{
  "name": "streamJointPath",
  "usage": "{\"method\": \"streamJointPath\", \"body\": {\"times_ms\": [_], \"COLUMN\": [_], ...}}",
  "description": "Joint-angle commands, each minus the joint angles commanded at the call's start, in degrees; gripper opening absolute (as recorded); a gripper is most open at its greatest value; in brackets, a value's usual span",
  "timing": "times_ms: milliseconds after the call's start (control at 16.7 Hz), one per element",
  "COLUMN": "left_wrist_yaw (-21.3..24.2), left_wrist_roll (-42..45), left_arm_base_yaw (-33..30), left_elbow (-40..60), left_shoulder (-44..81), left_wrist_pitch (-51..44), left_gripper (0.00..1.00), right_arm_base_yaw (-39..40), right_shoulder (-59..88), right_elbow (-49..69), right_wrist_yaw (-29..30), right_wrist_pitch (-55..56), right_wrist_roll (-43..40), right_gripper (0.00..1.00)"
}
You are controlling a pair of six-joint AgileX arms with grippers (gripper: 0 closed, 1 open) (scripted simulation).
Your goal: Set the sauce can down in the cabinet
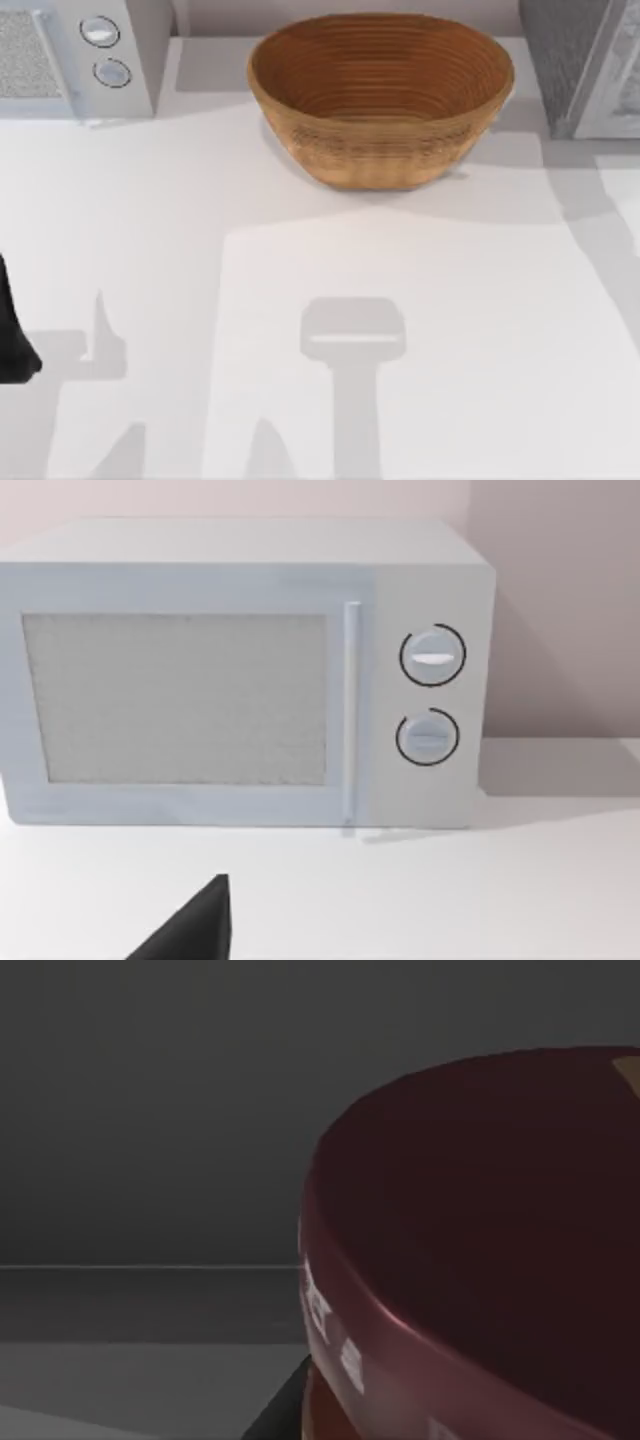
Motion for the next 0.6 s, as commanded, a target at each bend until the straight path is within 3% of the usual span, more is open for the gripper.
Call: {"method": "streamJointPath", "body": {"times_ms": [360,600], "left_wrist_yaw": [0.0,0.0], "left_wrist_roll": [0.0,0.0], "left_arm_base_yaw": [0.0,0.0], "left_elbow": [0.0,0.0], "left_shoulder": [0.0,0.0], "left_wrist_pitch": [0.0,0.0], "left_gripper": [1.0,1.0], "right_arm_base_yaw": [-0.28,-1.48], "right_shoulder": [0.67,7.92], "right_elbow": [0.57,7.21], "right_wrist_yaw": [-0.16,-1.1], "right_wrist_pitch": [0.28,1.56], "right_wrist_roll": [0.13,0.45], "right_gripper": [0.0,0.0]}}
